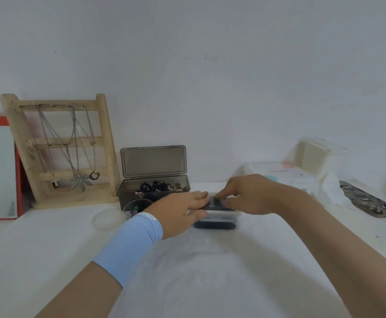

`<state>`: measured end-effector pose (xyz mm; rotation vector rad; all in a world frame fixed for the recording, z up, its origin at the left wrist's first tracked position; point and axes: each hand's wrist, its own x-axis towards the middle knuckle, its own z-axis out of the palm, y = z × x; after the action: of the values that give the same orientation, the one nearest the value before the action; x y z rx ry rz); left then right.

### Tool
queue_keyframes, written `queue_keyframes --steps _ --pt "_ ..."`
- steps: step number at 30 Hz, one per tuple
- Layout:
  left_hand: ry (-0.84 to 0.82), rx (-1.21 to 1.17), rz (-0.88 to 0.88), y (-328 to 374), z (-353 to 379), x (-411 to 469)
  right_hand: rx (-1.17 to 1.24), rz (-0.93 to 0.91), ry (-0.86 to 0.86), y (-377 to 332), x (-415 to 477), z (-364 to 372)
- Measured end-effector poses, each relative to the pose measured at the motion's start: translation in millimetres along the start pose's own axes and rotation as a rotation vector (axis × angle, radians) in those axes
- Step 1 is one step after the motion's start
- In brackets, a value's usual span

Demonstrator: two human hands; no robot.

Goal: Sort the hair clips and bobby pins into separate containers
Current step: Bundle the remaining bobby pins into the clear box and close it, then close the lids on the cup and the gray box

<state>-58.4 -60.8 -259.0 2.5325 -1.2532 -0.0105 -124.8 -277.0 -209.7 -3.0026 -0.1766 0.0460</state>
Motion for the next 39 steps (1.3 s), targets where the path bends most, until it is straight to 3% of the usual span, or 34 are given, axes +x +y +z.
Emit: queue_keyframes --steps 6,17,26,31,36,39 --pt "0.065 0.053 0.03 0 8 -1 -0.167 -0.082 0.1 -8 -10 17" --pt "0.199 0.164 0.067 4 16 7 -0.087 -0.086 0.278 -12 -10 37" --pt "0.268 -0.094 0.099 9 13 0 -0.236 0.006 0.233 -30 -3 34" --pt "0.419 -0.025 -0.14 -20 -11 -26 -0.08 -0.084 0.331 -62 13 19" --pt "0.633 -0.007 -0.595 -62 -34 -69 0.12 -0.154 0.278 -114 40 26" --pt "0.458 0.002 -0.774 -89 -36 -89 0.184 -0.072 0.236 -140 56 41"
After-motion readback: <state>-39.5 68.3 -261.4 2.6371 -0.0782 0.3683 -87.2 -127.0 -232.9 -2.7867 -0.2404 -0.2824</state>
